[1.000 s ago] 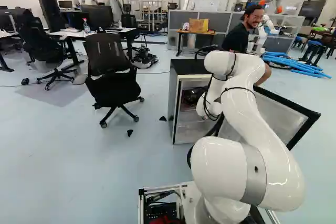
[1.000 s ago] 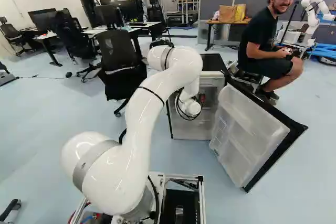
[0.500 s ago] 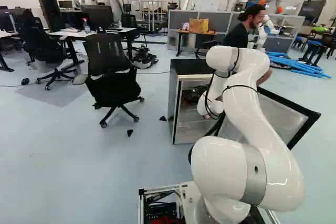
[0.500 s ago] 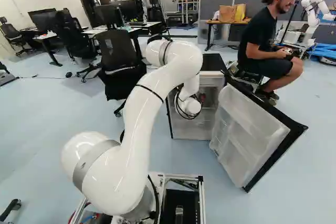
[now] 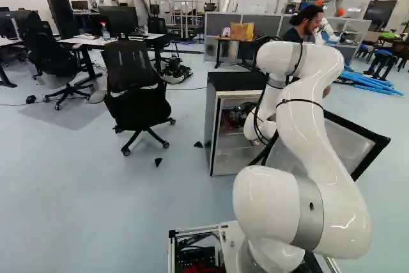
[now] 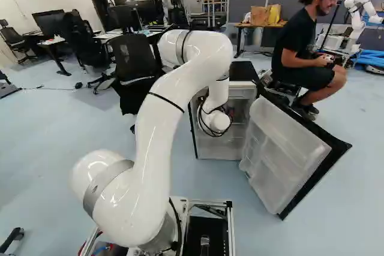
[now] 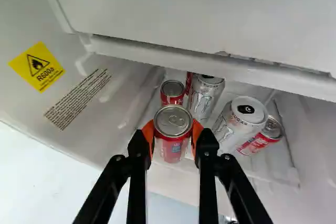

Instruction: Grab a drink from the fridge

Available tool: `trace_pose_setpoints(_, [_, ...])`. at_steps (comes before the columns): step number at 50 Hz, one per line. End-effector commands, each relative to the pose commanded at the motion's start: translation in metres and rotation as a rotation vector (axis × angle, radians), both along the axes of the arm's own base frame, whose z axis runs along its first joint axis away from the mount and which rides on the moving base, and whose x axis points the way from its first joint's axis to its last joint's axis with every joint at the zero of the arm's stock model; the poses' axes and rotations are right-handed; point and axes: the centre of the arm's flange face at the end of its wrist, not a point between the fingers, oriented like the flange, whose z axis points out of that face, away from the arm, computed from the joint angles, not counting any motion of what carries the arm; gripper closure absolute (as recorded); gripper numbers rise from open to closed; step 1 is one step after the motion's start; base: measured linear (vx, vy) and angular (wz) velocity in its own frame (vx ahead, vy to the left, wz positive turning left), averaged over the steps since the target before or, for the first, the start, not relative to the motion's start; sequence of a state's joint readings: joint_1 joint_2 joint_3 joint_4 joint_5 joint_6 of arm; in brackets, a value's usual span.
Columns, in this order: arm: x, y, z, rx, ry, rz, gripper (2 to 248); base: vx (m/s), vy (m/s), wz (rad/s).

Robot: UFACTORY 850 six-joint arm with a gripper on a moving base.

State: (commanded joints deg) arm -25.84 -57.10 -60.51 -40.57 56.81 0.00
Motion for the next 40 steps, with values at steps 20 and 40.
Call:
trace_pose_setpoints(20, [-0.04,0.003,0.033,0.011,0.03,-0.071,157,0.0,0.0,0.0])
trace_pose_setpoints(40, [-0.081,0.007,0.065,0.018,0.059,-0.171,157,0.0,0.0,0.0])
